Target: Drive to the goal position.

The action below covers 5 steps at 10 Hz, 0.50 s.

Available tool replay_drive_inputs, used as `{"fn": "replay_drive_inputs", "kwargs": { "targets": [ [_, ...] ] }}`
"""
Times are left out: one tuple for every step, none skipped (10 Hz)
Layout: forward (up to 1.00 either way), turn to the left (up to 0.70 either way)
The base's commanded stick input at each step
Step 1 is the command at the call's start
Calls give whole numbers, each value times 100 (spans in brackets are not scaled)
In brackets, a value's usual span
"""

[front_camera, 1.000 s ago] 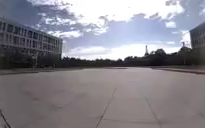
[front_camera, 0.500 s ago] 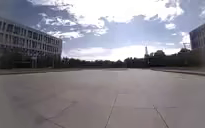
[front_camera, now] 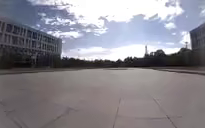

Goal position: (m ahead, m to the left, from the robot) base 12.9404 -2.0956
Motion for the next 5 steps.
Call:
{"fn": "replay_drive_inputs", "kwargs": {
  "targets": [
    [66, -1],
    [66, -1],
    [66, -1],
    [66, -1],
    [66, -1]
  ]
}}
